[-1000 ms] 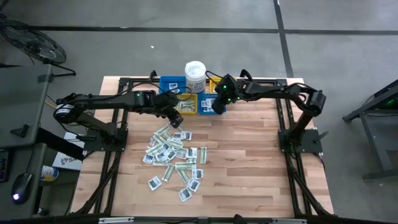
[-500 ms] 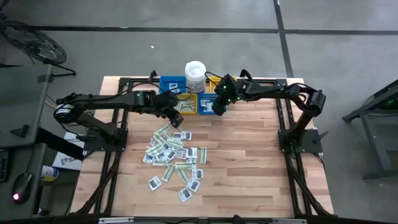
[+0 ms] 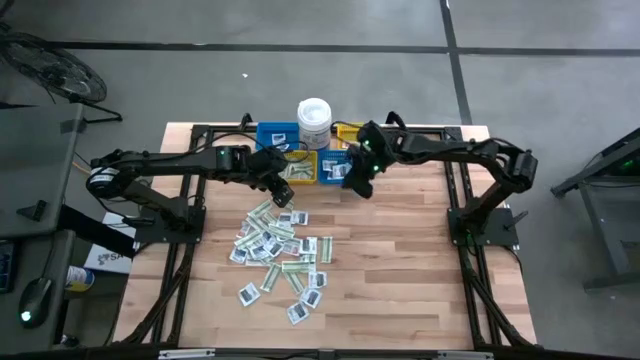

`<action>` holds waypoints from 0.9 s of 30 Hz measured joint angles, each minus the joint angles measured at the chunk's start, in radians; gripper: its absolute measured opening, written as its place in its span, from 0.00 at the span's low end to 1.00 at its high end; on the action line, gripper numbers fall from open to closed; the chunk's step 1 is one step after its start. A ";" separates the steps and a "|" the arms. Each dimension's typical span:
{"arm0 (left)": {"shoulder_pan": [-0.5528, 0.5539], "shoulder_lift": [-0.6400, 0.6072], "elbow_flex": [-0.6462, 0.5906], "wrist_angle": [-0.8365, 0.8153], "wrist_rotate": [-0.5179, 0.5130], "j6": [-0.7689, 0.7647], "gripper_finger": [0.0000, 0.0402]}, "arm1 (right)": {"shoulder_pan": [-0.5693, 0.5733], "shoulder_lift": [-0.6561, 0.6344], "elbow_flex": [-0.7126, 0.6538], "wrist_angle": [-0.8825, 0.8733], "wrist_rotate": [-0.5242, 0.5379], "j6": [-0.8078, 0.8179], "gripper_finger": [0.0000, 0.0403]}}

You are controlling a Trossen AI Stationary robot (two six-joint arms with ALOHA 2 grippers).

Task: Pick & Place First Aid Supplies
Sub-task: Put the green bandage pad into the left yellow bin

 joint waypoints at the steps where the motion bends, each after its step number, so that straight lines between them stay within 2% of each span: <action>1: 0.000 0.000 0.000 0.000 0.002 0.005 0.48 | 0.020 0.001 0.000 -0.003 -0.010 -0.001 0.33; 5: 0.000 0.000 0.000 0.000 0.003 0.033 0.48 | 0.124 0.016 0.000 -0.003 0.021 -0.034 0.33; 12: 0.000 0.000 0.000 -0.001 0.003 0.055 0.48 | 0.303 0.029 0.000 0.015 0.232 -0.115 0.33; 17: 0.000 0.000 0.000 -0.008 0.003 0.058 0.48 | 0.385 0.050 0.000 0.028 0.326 -0.099 0.33; 27: 0.000 0.000 0.000 -0.051 0.001 0.077 0.48 | 0.472 0.182 0.000 0.140 0.378 -0.042 0.33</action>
